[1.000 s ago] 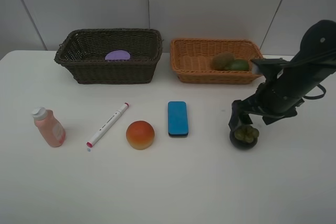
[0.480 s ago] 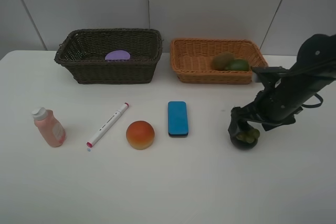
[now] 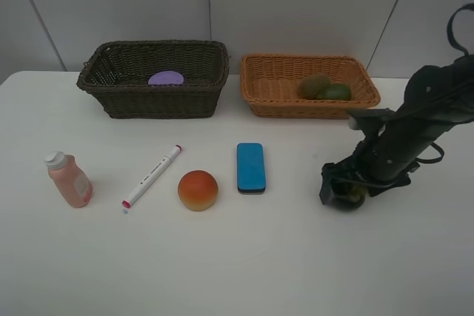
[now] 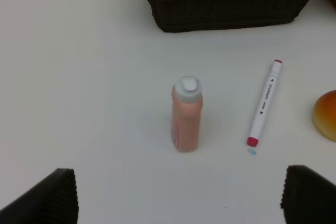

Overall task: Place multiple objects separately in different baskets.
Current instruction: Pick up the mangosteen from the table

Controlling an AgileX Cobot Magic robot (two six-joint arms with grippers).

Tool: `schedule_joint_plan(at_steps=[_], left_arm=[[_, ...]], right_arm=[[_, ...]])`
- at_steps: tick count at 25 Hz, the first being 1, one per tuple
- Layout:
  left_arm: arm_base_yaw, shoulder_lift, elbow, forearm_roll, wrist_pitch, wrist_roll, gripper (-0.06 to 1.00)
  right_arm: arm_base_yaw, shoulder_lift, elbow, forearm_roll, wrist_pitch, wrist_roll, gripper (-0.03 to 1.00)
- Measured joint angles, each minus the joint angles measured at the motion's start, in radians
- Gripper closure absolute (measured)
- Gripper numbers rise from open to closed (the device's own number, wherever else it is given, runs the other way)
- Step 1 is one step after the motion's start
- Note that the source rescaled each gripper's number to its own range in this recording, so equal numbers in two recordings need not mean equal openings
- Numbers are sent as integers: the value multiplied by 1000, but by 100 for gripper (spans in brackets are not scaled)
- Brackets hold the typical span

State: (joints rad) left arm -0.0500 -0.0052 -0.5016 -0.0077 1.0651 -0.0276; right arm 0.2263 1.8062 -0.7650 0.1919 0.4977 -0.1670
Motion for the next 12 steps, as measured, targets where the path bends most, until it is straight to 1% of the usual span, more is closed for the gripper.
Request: schedule_joint_plan(at_steps=[12], left_arm=[[0, 0, 0, 0, 0, 0, -6]], right_arm=[[0, 0, 0, 6, -3, 0, -3]])
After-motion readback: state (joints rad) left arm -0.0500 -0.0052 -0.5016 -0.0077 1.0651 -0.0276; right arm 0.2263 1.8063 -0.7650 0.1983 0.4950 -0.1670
